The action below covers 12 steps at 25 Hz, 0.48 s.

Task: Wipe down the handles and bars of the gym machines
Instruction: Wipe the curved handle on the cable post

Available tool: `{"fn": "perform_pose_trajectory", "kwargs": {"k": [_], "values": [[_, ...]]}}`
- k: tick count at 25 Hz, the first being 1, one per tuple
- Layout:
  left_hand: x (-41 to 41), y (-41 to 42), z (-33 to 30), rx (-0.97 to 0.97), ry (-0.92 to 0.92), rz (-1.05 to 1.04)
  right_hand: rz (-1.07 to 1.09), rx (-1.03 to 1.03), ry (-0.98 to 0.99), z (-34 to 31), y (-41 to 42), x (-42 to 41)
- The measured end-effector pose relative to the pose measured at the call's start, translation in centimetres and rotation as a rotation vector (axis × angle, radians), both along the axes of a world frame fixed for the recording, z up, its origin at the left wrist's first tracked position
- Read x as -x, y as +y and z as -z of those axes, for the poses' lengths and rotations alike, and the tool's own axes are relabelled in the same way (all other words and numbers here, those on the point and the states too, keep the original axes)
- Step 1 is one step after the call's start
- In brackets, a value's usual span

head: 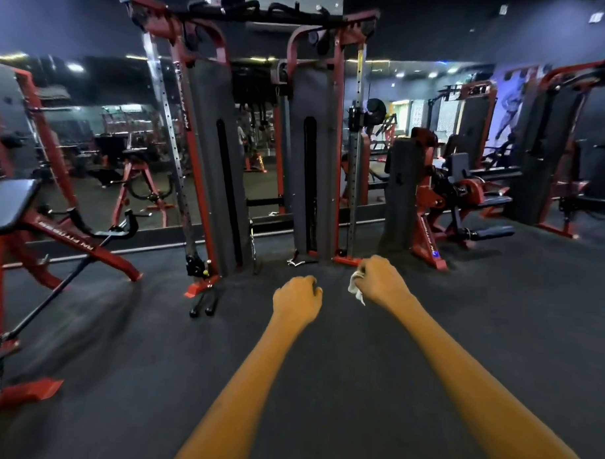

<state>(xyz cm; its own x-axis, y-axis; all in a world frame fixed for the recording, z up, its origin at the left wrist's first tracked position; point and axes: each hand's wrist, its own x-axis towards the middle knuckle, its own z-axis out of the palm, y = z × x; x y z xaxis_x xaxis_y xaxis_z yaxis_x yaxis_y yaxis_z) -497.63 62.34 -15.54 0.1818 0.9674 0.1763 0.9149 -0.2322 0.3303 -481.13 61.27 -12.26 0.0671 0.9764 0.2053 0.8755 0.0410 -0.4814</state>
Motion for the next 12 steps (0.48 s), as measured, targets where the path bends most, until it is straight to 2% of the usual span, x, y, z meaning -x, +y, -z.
{"fn": "perform_pose_trajectory", "kwargs": {"k": [4,6,12], "values": [[-2.4,17.4,-1.7,-0.003,-0.037,0.007,0.034,0.004,0.002,-1.7,15.9,-2.9],[-4.0,23.6,-2.0,0.011,-0.04,0.03,0.055,-0.006,0.006,-2.1,22.2,-4.2],[-9.9,46.0,-0.2,-0.011,-0.012,0.081,0.091,0.005,0.026,1.2,44.8,-9.8]]}}
